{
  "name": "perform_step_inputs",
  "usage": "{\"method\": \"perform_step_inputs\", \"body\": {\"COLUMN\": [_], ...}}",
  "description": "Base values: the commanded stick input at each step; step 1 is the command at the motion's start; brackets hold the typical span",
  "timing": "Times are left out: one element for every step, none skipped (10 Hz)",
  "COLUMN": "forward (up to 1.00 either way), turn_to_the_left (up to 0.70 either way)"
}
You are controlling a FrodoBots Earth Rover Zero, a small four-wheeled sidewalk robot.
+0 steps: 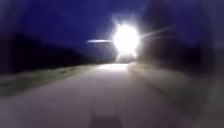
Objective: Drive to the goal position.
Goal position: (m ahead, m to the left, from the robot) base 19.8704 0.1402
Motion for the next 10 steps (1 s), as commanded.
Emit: {"method": "perform_step_inputs", "body": {"forward": [1.0, 1.0, 1.0, 1.0, 1.0, 1.0, 1.0, 1.0, 1.0, 1.0], "turn_to_the_left": [0.0, 0.0, 0.0, 0.0, 0.0, 0.0, 0.0, 0.0, 0.0, 0.0]}}
